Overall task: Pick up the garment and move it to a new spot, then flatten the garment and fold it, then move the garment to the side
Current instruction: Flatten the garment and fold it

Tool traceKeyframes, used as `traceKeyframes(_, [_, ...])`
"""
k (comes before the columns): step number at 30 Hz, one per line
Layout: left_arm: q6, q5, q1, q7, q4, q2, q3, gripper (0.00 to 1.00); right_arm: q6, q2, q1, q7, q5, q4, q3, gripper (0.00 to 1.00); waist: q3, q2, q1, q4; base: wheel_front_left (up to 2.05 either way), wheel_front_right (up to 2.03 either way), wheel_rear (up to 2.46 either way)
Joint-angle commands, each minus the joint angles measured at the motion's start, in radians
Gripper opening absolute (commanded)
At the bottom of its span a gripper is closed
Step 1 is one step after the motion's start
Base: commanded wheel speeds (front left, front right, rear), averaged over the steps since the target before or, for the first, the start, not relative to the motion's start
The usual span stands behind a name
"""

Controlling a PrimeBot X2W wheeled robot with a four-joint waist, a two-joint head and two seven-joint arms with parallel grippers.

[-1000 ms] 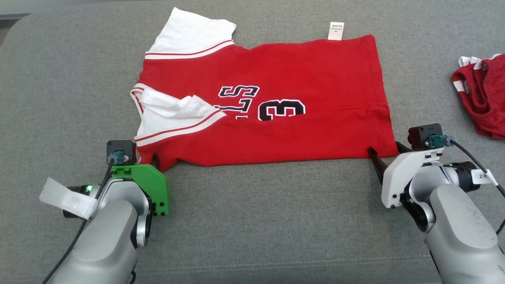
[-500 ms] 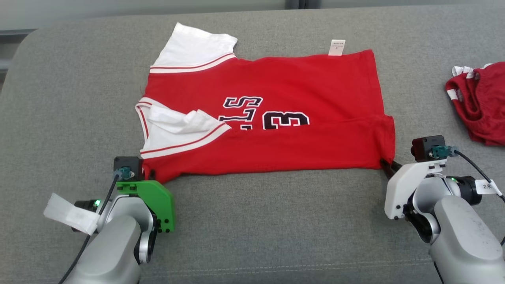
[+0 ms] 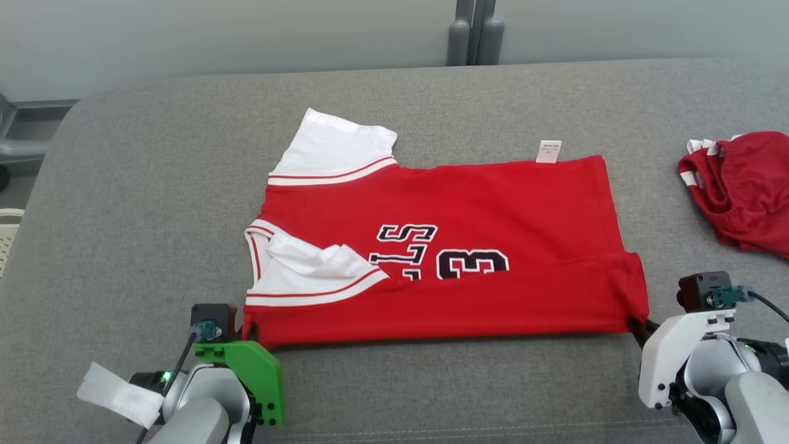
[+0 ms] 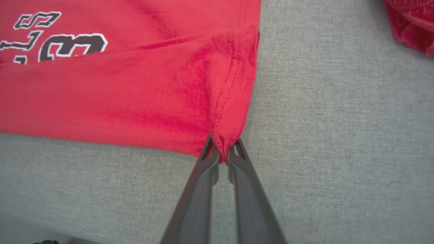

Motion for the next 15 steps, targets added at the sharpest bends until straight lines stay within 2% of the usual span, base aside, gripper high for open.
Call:
traceKeyframes(1, [0.021, -0.001, 0.038, 0.005, -0.028, 0.024, 0.000, 0.00, -0.002, -0.006, 0.045, 0.025, -0.005, -0.042, -0.020, 0.00, -0.018, 0.0000, 0.0000, 0.002, 0.00, 0.00, 0.00])
traceKeyframes(5, [0.047, -0.004, 0.088, 0.020, -0.087, 0.037, -0.007, 0.00, -0.002, 0.015, 0.112, 0.063, -0.013, -0.114, -0.054, 0.00, -0.027, 0.0000, 0.0000, 0.006, 0.00, 0.00, 0.00])
traceKeyframes(13, [0.081, -0.018, 0.157, 0.018, -0.156, 0.050, -0.004, 0.00, -0.002, 0.063, 0.201, 0.096, -0.037, -0.171, -0.086, 0.00, -0.040, 0.0000, 0.0000, 0.015, 0.00, 0.00, 0.00])
traceKeyframes(14, [0.082, -0.019, 0.165, 0.014, -0.159, 0.049, -0.005, 0.13, -0.002, 0.070, 0.209, 0.095, -0.042, -0.175, -0.088, 0.02, -0.041, 0.0000, 0.0000, 0.016, 0.00, 0.00, 0.00])
traceKeyframes(15, [0.082, -0.019, 0.171, 0.012, -0.161, 0.051, -0.007, 0.44, -0.002, 0.075, 0.216, 0.093, -0.045, -0.175, -0.088, 0.64, -0.042, 0.0000, 0.0000, 0.016, 0.00, 0.00, 0.00])
